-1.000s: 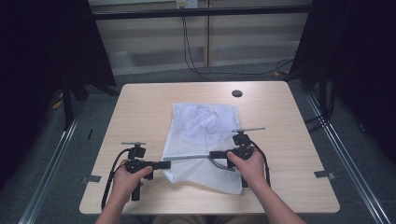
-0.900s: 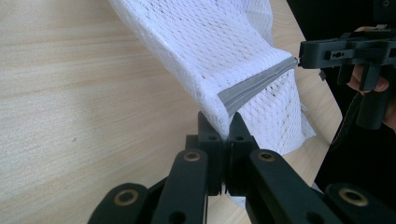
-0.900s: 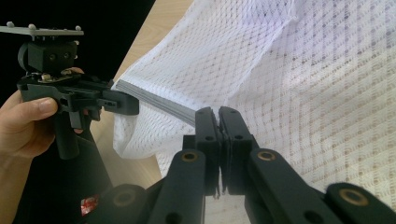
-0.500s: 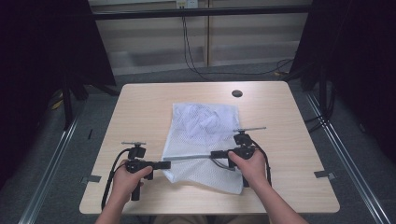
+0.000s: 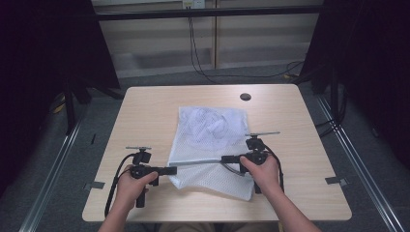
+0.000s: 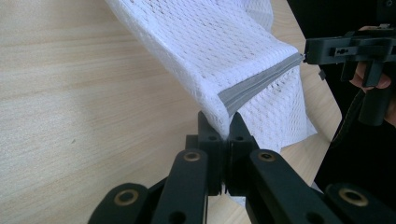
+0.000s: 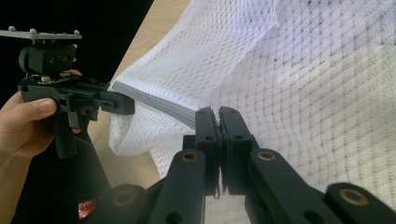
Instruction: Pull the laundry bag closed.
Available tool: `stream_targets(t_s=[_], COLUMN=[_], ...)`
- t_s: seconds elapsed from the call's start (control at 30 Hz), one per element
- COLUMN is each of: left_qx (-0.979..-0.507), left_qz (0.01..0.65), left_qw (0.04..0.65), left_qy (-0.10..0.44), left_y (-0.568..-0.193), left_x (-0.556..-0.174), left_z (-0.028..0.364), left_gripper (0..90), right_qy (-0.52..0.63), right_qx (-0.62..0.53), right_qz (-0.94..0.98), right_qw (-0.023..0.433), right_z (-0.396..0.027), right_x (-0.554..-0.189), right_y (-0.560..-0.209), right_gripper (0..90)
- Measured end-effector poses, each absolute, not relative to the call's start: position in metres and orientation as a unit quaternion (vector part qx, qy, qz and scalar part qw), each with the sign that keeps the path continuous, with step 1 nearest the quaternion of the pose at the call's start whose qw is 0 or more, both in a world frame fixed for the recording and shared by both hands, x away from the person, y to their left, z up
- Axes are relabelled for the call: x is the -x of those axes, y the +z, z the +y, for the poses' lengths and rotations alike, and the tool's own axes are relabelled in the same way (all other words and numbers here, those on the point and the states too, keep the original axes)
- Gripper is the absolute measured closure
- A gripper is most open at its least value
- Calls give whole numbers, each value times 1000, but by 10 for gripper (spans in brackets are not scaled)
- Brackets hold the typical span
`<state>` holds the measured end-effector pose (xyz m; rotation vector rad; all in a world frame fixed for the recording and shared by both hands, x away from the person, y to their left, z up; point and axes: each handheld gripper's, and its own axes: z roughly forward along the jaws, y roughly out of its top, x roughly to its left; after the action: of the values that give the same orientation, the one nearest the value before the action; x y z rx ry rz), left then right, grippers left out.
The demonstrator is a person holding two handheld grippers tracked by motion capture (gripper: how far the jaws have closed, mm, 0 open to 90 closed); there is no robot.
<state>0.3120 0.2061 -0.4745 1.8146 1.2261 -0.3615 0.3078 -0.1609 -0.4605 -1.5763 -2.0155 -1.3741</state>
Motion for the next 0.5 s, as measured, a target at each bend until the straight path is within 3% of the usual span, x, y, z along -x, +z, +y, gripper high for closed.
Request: stream_targets(t_s=[0.5], left_qx=[-734], left_qz=[492], left_qw=[445], left_qy=[-143], left_y=[-474], left_x=[-311], left_z=[206], left_gripper=[882], right_qy=[-473], right_qx=[536], right_qz=[-689], right_qw=[124], right_z=[-162], right_x=[-308], right_y=[-462], right_gripper=[878])
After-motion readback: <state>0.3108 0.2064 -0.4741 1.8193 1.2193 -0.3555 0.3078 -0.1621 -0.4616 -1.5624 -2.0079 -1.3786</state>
